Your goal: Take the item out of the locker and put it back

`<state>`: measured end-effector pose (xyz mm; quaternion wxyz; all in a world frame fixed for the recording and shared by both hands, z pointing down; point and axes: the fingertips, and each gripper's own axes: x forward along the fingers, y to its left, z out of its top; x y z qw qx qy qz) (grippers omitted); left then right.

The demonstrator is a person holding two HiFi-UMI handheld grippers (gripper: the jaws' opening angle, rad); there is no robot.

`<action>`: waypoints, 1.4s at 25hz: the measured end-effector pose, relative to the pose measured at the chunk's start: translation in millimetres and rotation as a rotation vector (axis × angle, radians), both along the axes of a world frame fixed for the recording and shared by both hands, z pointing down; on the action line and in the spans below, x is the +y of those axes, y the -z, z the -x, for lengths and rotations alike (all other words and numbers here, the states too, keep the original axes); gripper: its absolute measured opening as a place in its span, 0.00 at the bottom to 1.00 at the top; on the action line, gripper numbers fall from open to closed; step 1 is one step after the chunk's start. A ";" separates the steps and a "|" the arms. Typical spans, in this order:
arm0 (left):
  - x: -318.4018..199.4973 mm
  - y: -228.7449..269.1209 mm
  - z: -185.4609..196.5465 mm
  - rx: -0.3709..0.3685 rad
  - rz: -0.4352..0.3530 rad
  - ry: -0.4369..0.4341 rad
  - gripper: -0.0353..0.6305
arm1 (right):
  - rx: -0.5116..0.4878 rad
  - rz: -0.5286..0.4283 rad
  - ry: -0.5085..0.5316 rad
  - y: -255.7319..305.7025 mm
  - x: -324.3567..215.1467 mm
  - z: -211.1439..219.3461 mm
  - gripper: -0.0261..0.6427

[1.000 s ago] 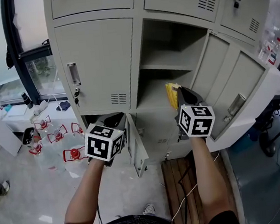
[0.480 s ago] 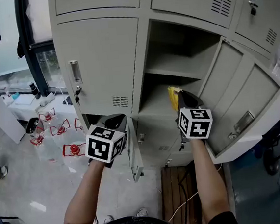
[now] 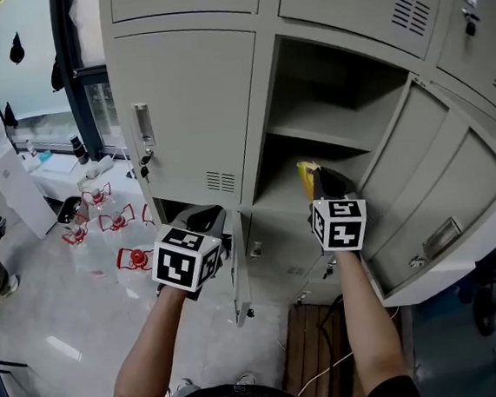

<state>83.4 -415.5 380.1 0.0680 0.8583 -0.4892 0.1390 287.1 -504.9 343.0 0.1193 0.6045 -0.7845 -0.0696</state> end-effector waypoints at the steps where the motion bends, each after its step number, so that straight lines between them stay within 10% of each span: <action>1: 0.0 -1.4 -0.4 -0.002 0.002 0.004 0.05 | 0.003 0.002 0.011 -3.2 -1.0 2.6 0.08; 35: 11.9 -11.1 18.8 0.009 0.002 0.069 0.05 | 0.018 0.243 0.083 -99.9 -10.5 40.9 0.10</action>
